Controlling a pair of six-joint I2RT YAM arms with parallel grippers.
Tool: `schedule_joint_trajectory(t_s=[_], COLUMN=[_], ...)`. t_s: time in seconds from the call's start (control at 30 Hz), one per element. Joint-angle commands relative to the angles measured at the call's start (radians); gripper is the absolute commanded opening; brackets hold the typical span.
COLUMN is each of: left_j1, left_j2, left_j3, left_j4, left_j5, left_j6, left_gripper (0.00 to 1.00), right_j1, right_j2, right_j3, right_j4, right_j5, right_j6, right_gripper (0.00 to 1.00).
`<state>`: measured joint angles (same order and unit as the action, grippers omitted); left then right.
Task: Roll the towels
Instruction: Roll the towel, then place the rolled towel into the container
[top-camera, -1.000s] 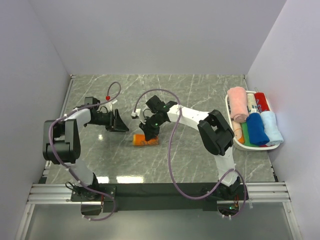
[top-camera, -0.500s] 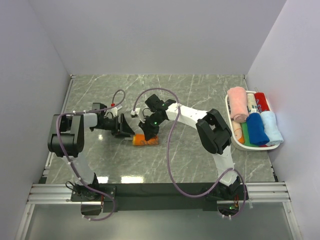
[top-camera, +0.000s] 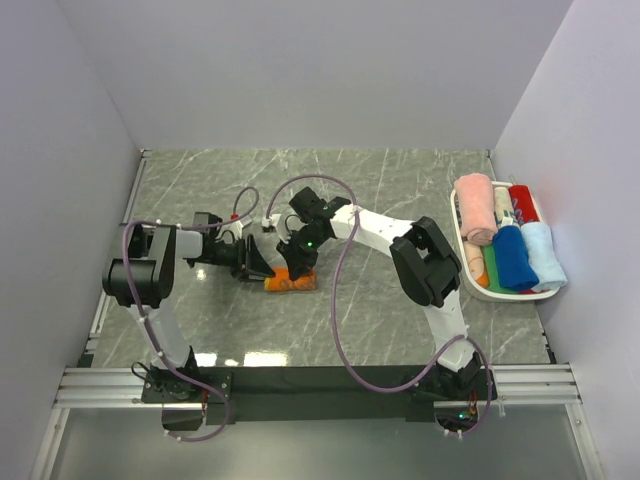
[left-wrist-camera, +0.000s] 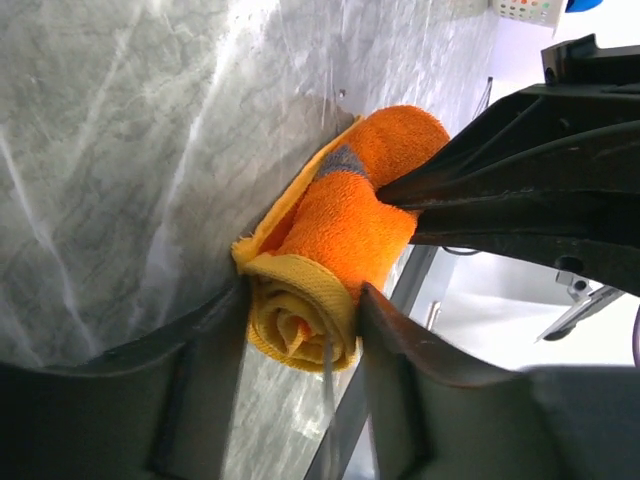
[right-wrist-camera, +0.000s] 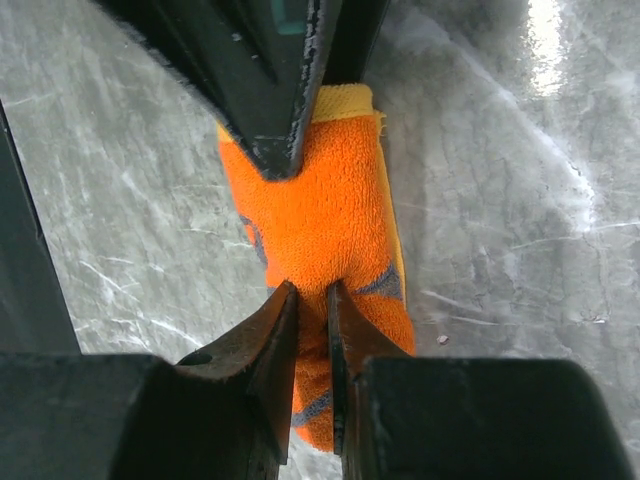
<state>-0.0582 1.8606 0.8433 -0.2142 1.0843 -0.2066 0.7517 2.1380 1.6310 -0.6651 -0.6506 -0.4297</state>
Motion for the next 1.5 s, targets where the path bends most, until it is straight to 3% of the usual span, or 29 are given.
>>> schedule_joint_trajectory(t_s=[0.0,0.03,0.1,0.13,0.17,0.2,0.23,0.47,0.63,0.9,1.13,1.17,1.23,1.37,1.4,1.47], left_j1=[-0.009,-0.009,-0.009,-0.009,-0.008,-0.008,-0.008,-0.008,-0.008,-0.008,-0.006,-0.005,-0.005,0.014,0.02,0.043], left_j2=[0.031,0.055,0.083,0.109,0.12,0.129,0.144,0.183,0.198,0.21,0.221,0.226,0.229,0.198,0.189,0.155], left_j3=[0.016,0.025,0.057,0.069,0.082,0.106,0.115,0.149,0.18,0.195,0.22,0.229,0.24,0.27,0.275,0.29], left_j4=[0.023,0.015,-0.013,-0.048,-0.06,-0.076,-0.099,-0.12,-0.16,-0.174,-0.191,-0.198,-0.208,-0.208,-0.202,-0.202], left_j5=[0.02,0.017,0.008,0.006,0.006,0.006,0.006,0.009,0.002,0.006,0.022,0.028,0.029,0.031,0.026,0.016], left_j6=[-0.002,0.001,0.01,0.024,0.03,0.036,0.045,0.044,0.076,0.085,0.101,0.104,0.118,0.125,0.119,0.124], left_gripper=[0.5,0.36,0.26,0.15,0.1,0.05,0.01,0.01,0.01,0.01,0.03,0.04,0.1,0.29,0.37,0.42], right_j1=[0.0,0.001,0.003,0.005,0.008,0.009,0.012,0.104,0.199,0.229,0.227,0.222,0.213,0.173,0.149,0.129], right_j2=[0.054,0.051,0.018,-0.002,-0.025,-0.074,-0.098,-0.254,-0.26,-0.198,-0.144,-0.133,-0.125,-0.096,-0.093,-0.092], right_j3=[-0.023,-0.026,-0.048,-0.062,-0.081,-0.126,-0.146,-0.29,-0.347,-0.333,-0.341,-0.35,-0.361,-0.303,-0.287,-0.242], right_j4=[0.004,0.009,0.024,0.036,0.068,0.088,0.102,0.254,0.32,0.345,0.332,0.322,0.309,0.22,0.202,0.144], right_j5=[0.101,0.106,0.15,0.175,0.199,0.222,0.268,0.492,0.618,0.675,0.612,0.599,0.565,0.467,0.448,0.409], right_j6=[0.014,0.02,0.034,0.035,0.035,0.035,0.032,-0.027,-0.099,-0.153,-0.185,-0.187,-0.185,-0.15,-0.141,-0.112], right_gripper=[0.16,0.19,0.32,0.37,0.41,0.56,0.58,0.63,0.63,0.64,0.52,0.47,0.38,0.05,0.0,0.0])
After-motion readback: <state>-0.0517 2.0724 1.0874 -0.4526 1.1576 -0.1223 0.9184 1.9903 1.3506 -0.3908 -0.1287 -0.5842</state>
